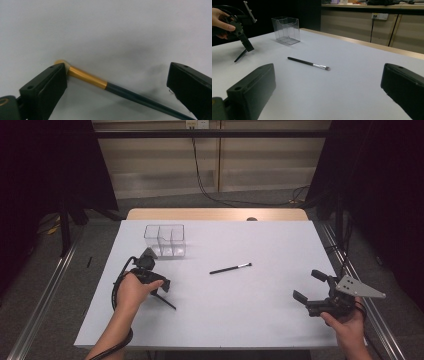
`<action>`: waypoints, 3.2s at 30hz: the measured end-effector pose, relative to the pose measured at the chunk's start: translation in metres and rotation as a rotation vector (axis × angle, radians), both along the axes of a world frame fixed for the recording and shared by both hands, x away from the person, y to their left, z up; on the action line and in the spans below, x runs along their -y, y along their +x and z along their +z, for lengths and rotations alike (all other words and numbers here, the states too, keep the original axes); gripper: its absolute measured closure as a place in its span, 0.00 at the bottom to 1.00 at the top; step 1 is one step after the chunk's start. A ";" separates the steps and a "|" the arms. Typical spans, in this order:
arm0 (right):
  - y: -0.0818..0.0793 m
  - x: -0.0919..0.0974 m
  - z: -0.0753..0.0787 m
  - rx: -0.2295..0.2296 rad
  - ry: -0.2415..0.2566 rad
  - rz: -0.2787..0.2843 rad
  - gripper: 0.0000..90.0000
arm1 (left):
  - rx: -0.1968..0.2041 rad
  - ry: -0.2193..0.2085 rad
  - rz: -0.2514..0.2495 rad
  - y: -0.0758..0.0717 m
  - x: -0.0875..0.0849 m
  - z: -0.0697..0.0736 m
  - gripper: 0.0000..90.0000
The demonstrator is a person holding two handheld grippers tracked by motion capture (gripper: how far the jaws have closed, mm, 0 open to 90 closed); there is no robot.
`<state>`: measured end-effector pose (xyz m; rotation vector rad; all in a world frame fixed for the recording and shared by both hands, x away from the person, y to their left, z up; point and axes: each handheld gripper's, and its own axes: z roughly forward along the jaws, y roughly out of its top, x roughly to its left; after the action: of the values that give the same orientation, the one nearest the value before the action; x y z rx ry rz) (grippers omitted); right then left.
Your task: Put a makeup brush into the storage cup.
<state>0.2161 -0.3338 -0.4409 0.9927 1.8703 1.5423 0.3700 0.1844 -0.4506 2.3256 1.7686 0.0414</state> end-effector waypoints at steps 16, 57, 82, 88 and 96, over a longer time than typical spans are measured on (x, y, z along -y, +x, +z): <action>-0.001 0.000 0.001 0.002 0.000 0.000 0.00 | 0.045 0.087 -0.037 -0.009 0.001 -0.002 0.18; 0.000 0.001 0.000 0.000 -0.002 -0.001 0.00 | -0.028 0.097 -0.134 -0.002 0.012 0.008 0.84; 0.000 0.001 -0.001 0.001 -0.002 0.001 0.00 | -0.024 0.101 -0.128 -0.003 0.013 0.009 0.94; 0.000 0.001 0.000 0.004 0.003 0.006 0.00 | -0.021 0.095 -0.129 -0.002 0.010 0.010 0.94; 0.000 0.001 -0.001 0.000 0.005 0.009 0.00 | 0.028 0.042 -0.115 -0.002 0.008 0.021 0.94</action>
<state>0.2165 -0.3344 -0.4422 0.9880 1.8745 1.5527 0.3684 0.1768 -0.4300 2.4395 1.6334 0.0931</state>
